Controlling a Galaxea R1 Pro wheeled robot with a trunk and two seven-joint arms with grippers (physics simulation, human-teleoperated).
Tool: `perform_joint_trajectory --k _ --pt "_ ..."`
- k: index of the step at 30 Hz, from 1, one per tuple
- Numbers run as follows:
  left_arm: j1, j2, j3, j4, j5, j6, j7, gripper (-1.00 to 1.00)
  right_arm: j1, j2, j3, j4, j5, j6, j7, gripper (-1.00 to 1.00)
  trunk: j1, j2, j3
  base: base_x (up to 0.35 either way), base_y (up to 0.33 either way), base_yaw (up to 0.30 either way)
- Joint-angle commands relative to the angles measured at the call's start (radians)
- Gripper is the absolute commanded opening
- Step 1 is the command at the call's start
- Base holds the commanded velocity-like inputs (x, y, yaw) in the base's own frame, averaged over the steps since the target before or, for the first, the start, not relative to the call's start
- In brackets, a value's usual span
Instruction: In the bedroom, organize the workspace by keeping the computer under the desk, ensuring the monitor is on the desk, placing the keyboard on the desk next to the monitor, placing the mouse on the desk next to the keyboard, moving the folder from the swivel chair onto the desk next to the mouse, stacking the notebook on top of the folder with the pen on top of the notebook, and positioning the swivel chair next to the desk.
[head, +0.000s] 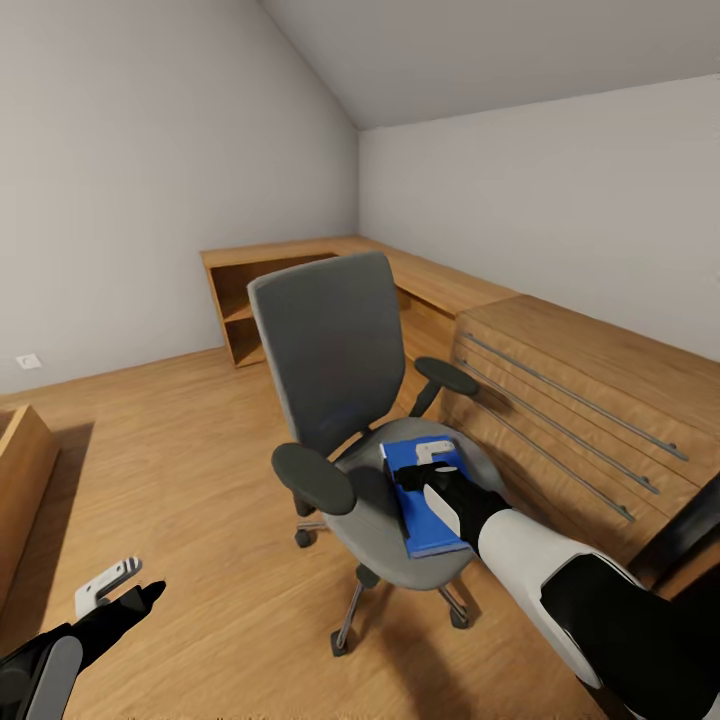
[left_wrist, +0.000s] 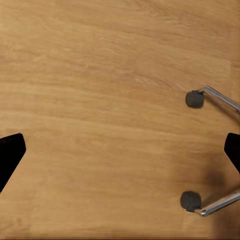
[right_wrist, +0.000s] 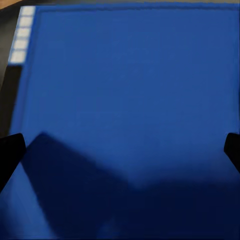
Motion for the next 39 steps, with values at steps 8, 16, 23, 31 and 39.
perform_joint_trajectory --k 8,16,23,31,39 --pt "-0.001 0.0 0.0 -0.001 0.011 0.004 0.008 1.0 0.0 -0.001 0.014 0.033 -0.018 0.005 -0.005 1.0 0.0 0.0 -0.001 -0.043 0.0 0.0" --pt "-0.001 0.0 0.0 -0.001 0.011 0.004 0.008 1.0 0.0 -0.001 0.014 0.031 -0.018 0.005 -0.005 1.0 0.0 0.0 -0.001 -0.004 0.0 0.0" --pt "-0.001 0.0 0.0 -0.001 0.011 0.006 0.009 1.0 0.0 -0.001 0.014 0.026 -0.016 0.006 -0.006 1.0 0.0 0.0 -0.001 0.0 0.0 0.0" --pt "-0.001 0.0 0.0 0.0 0.011 0.007 0.01 1.0 0.0 -0.001 0.014 0.025 -0.016 0.006 -0.008 1.0 0.0 0.0 0.006 0.0 0.0 0.0" --pt "-0.001 0.0 0.0 0.0 0.011 0.007 0.01 1.0 0.0 -0.001 0.014 0.025 -0.017 0.005 -0.008 1.0 0.0 0.0 0.018 0.0 0.0 0.0"
